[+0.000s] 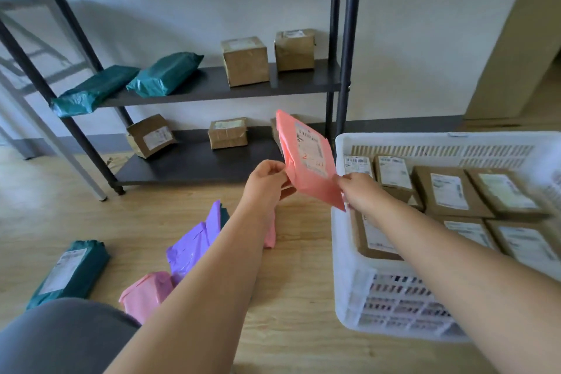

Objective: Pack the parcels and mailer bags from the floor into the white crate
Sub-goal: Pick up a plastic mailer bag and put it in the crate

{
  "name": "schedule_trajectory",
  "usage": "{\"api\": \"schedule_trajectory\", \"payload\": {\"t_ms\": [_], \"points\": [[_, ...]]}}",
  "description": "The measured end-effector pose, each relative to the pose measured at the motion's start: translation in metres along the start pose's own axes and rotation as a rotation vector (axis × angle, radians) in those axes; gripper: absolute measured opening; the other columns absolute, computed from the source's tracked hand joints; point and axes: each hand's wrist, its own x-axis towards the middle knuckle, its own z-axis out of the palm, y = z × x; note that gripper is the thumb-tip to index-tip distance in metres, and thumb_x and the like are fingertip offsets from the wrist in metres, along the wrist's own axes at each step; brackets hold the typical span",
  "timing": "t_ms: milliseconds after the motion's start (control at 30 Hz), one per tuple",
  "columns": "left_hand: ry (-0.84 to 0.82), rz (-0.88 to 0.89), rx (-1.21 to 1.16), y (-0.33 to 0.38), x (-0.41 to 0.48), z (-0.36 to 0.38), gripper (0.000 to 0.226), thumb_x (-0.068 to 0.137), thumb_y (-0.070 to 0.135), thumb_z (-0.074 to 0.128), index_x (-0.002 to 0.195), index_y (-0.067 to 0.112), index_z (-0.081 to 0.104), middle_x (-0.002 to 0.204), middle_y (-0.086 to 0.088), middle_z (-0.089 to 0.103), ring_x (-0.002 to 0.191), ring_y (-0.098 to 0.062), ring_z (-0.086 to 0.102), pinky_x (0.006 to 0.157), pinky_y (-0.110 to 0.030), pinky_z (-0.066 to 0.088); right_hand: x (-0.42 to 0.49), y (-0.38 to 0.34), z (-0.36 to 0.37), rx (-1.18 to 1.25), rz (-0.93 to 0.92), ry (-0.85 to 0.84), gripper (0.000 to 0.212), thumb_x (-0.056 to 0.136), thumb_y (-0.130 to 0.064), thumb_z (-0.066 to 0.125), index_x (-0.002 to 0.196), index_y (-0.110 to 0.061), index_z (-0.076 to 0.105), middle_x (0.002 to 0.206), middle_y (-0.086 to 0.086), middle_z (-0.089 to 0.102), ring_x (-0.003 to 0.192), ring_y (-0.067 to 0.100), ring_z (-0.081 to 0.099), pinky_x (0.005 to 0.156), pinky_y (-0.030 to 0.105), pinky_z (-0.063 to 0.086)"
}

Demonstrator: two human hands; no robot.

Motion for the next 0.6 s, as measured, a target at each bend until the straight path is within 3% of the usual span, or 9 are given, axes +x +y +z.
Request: {"api": "schedule_trajectory", "payload": {"t_ms": [67,133,200,300,433,533,600], "points": [[-0.066,-0.017,-0.061,0.005,-0.010,0.013,0.013,0.092,-0.003,0.053,0.085,0.007,0.056,0.092,-0.011,0.070,0.081,-0.021,0.069,0.079,-0.033,0.058,-0.002,0.007,-0.016,0.055,0.051,0.014,0.031,0.098,-0.037,0.045,0.104,-0.012,0.061,0.080,0.004,0.061,0.069,0.019,0.058,0.060,0.028,0.046],[-0.108,-0.032,-0.074,0.004,-0.015,0.024,0.014,0.093,-0.004,0.051,0.086,0.007,0.056,0.092,-0.012,0.071,0.082,-0.021,0.069,0.076,-0.033,0.058,-0.005,0.013,-0.030,0.133,0.089,0.033,0.029,0.095,-0.033,0.051,0.112,-0.012,0.063,0.097,0.006,0.066,0.083,0.022,0.064,0.072,0.034,0.055],[-0.112,-0.053,-0.039,0.000,-0.019,0.032,0.013,0.093,-0.003,0.052,0.087,0.007,0.058,0.093,-0.012,0.072,0.083,-0.021,0.070,0.076,-0.032,0.058,-0.008,0.020,-0.042,0.172,0.095,0.069,0.028,0.093,-0.026,0.056,0.117,-0.013,0.064,0.108,0.006,0.067,0.095,0.023,0.064,0.080,0.035,0.054],[-0.117,-0.049,0.072,-0.007,-0.023,0.047,0.007,0.092,0.003,0.057,0.092,0.007,0.062,0.093,-0.011,0.073,0.080,-0.018,0.071,0.076,-0.031,0.058,-0.011,0.027,-0.060,0.127,0.076,0.104,0.024,0.093,-0.017,0.060,0.116,-0.014,0.066,0.108,0.003,0.067,0.091,0.018,0.061,0.068,0.026,0.047],[-0.089,-0.047,0.162,-0.014,-0.026,0.069,0.014,0.089,0.006,0.062,0.103,0.009,0.063,0.095,-0.007,0.074,0.085,-0.019,0.072,0.080,-0.033,0.059,-0.009,0.040,-0.084,0.114,0.060,0.163,0.034,0.090,-0.011,0.064,0.124,-0.013,0.063,0.108,0.001,0.068,0.093,0.018,0.067,0.085,0.032,0.056],[-0.078,-0.035,0.221,-0.017,-0.025,0.090,0.018,0.093,0.004,0.052,0.108,0.011,0.056,0.095,-0.004,0.071,0.086,-0.020,0.071,0.081,-0.035,0.059,-0.010,0.054,-0.100,0.125,0.028,0.214,0.036,0.090,-0.006,0.061,0.125,-0.014,0.060,0.114,0.000,0.066,0.081,0.010,0.066,0.058,0.016,0.055],[-0.059,-0.042,0.260,-0.019,-0.023,0.105,0.022,0.097,0.007,0.037,0.111,0.018,0.050,0.094,-0.002,0.067,0.085,-0.022,0.069,0.083,-0.038,0.058,-0.010,0.065,-0.108,0.054,0.011,0.257,0.035,0.092,-0.005,0.057,0.126,-0.015,0.060,0.115,0.001,0.065,0.084,0.011,0.063,0.056,0.018,0.050]]}}
